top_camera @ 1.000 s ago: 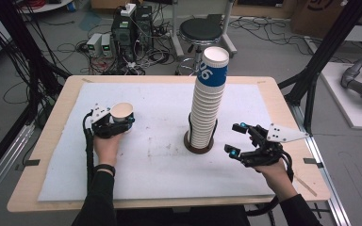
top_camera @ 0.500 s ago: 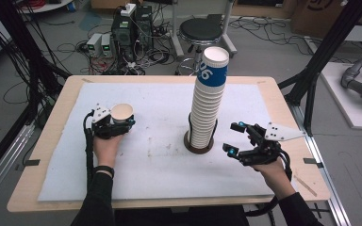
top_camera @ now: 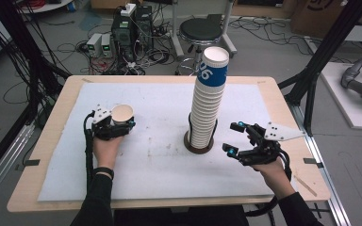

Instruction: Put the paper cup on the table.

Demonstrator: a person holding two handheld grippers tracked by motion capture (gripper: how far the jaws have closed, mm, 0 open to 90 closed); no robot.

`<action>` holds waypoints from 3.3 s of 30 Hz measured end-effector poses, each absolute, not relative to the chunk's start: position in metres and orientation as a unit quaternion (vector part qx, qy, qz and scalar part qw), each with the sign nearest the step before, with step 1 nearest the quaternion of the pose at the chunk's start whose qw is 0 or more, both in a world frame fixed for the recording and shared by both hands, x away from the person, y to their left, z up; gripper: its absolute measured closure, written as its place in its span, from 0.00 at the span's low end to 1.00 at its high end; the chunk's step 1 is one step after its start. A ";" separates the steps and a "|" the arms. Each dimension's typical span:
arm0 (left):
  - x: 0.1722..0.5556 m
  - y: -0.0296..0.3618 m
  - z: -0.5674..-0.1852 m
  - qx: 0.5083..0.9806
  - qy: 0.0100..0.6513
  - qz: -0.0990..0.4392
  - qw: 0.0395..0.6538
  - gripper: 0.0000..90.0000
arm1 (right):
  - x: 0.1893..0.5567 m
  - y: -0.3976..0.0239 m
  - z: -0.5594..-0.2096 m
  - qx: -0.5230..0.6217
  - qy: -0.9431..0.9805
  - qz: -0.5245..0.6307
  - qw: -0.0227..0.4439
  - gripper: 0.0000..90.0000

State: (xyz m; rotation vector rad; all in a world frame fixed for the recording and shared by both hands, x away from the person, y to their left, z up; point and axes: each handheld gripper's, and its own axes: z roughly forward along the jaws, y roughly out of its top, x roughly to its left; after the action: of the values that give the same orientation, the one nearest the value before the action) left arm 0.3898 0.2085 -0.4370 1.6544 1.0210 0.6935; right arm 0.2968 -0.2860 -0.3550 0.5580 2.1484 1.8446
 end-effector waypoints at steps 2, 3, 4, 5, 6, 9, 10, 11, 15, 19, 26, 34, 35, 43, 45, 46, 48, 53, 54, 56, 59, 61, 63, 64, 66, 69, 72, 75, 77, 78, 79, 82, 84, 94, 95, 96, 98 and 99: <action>0.390 0.209 -0.437 0.688 0.427 0.284 0.514 0.18 | 0.297 -0.286 -0.355 0.191 0.738 0.634 0.128 0.22; 0.389 0.208 -0.437 0.688 0.427 0.281 0.516 0.18 | 0.297 -0.286 -0.355 0.192 0.738 0.634 0.128 0.22; 0.389 0.208 -0.437 0.691 0.425 0.284 0.511 0.18 | 0.297 -0.286 -0.355 0.192 0.738 0.634 0.127 0.22; 0.389 0.208 -0.437 0.691 0.425 0.280 0.514 0.18 | 0.297 -0.286 -0.355 0.192 0.738 0.634 0.127 0.22; 0.389 0.208 -0.437 0.693 0.422 0.277 0.514 0.18 | 0.297 -0.286 -0.355 0.191 0.738 0.634 0.128 0.22; 0.388 0.206 -0.436 0.696 0.422 0.276 0.511 0.17 | 0.297 -0.285 -0.355 0.191 0.739 0.634 0.126 0.22; 0.388 0.206 -0.436 0.697 0.421 0.275 0.511 0.17 | 0.297 -0.286 -0.355 0.191 0.739 0.634 0.126 0.22; 0.387 0.206 -0.436 0.697 0.423 0.277 0.508 0.17 | 0.297 -0.286 -0.355 0.192 0.739 0.634 0.126 0.22; 0.386 0.206 -0.435 0.697 0.423 0.271 0.511 0.16 | 0.296 -0.286 -0.355 0.192 0.738 0.635 0.125 0.22; 0.385 0.205 -0.433 0.701 0.424 0.270 0.506 0.15 | 0.296 -0.286 -0.354 0.192 0.738 0.635 0.125 0.22; 0.379 0.206 -0.431 0.702 0.424 0.265 0.507 0.14 | 0.296 -0.286 -0.354 0.191 0.737 0.636 0.126 0.22; 0.374 0.211 -0.429 0.703 0.428 0.264 0.502 0.14 | 0.296 -0.286 -0.354 0.190 0.738 0.636 0.124 0.22; 0.374 0.212 -0.429 0.704 0.429 0.265 0.501 0.14 | 0.296 -0.286 -0.354 0.190 0.738 0.635 0.124 0.22; 0.369 0.214 -0.427 0.710 0.431 0.266 0.489 0.14 | 0.296 -0.285 -0.354 0.188 0.738 0.636 0.125 0.22; 0.367 0.216 -0.426 0.711 0.433 0.266 0.486 0.14 | 0.295 -0.285 -0.354 0.190 0.738 0.636 0.122 0.22; 0.366 0.217 -0.425 0.711 0.435 0.265 0.485 0.14 | 0.296 -0.285 -0.354 0.188 0.738 0.636 0.124 0.22; 0.362 0.219 -0.424 0.712 0.435 0.267 0.483 0.14 | 0.296 -0.286 -0.354 0.188 0.737 0.637 0.125 0.22; 0.352 0.227 -0.420 0.712 0.436 0.265 0.482 0.14 | 0.296 -0.286 -0.354 0.190 0.738 0.636 0.123 0.22; 0.350 0.228 -0.419 0.713 0.436 0.267 0.481 0.14 | 0.296 -0.286 -0.354 0.190 0.738 0.636 0.124 0.22; 0.345 0.230 -0.418 0.711 0.434 0.267 0.484 0.14 | 0.296 -0.286 -0.354 0.190 0.738 0.635 0.125 0.22; 0.337 0.232 -0.413 0.709 0.429 0.264 0.493 0.14 | 0.297 -0.287 -0.354 0.191 0.739 0.634 0.124 0.22; 0.331 0.231 -0.410 0.710 0.423 0.264 0.497 0.14 | 0.297 -0.287 -0.354 0.189 0.740 0.633 0.125 0.22; 0.323 0.230 -0.404 0.713 0.410 0.268 0.502 0.14 | 0.298 -0.288 -0.355 0.190 0.741 0.632 0.125 0.22; 0.320 0.229 -0.401 0.713 0.404 0.268 0.506 0.14 | 0.298 -0.289 -0.355 0.190 0.741 0.631 0.127 0.22; 0.313 0.226 -0.395 0.712 0.392 0.267 0.519 0.14 | 0.299 -0.291 -0.357 0.191 0.744 0.628 0.127 0.22; 0.306 0.220 -0.385 0.714 0.367 0.264 0.535 0.14 | 0.301 -0.295 -0.360 0.192 0.747 0.624 0.128 0.22; 0.301 0.211 -0.378 0.715 0.344 0.246 0.557 0.14 | 0.302 -0.298 -0.360 0.200 0.743 0.626 0.128 0.22; 0.298 0.200 -0.373 0.716 0.315 0.232 0.578 0.14 | 0.301 -0.297 -0.360 0.200 0.745 0.624 0.130 0.22; 0.297 0.193 -0.370 0.708 0.291 0.223 0.603 0.14 | 0.302 -0.297 -0.360 0.201 0.745 0.623 0.128 0.22; 0.297 0.189 -0.368 0.706 0.282 0.217 0.612 0.14 | 0.303 -0.297 -0.360 0.201 0.746 0.622 0.127 0.22; 0.297 0.185 -0.366 0.709 0.272 0.212 0.615 0.14 | 0.303 -0.297 -0.360 0.201 0.746 0.622 0.127 0.22; 0.296 0.169 -0.363 0.717 0.238 0.198 0.625 0.14 | 0.304 -0.297 -0.361 0.201 0.746 0.622 0.126 0.22; 0.295 0.158 -0.361 0.721 0.216 0.187 0.631 0.14 | 0.305 -0.297 -0.361 0.204 0.745 0.623 0.125 0.22; 0.289 0.126 -0.363 0.746 0.165 0.148 0.628 0.15 | 0.302 -0.294 -0.357 0.200 0.749 0.619 0.130 0.22; 0.288 0.126 -0.364 0.748 0.165 0.148 0.626 0.15 | 0.302 -0.294 -0.357 0.200 0.749 0.618 0.130 0.22; 0.288 0.126 -0.365 0.749 0.165 0.148 0.624 0.15 | 0.302 -0.294 -0.357 0.201 0.750 0.617 0.127 0.22; 0.288 0.126 -0.366 0.751 0.166 0.149 0.621 0.15 | 0.303 -0.294 -0.357 0.200 0.751 0.617 0.127 0.22; 0.288 0.127 -0.367 0.751 0.167 0.148 0.621 0.14 | 0.303 -0.294 -0.357 0.201 0.750 0.617 0.126 0.22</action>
State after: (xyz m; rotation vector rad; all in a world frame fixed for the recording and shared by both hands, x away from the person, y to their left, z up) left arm 0.2882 0.1265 -0.3666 1.7268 0.3827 0.3391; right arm 0.3027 -0.2939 -0.3569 0.5861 2.1856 1.7969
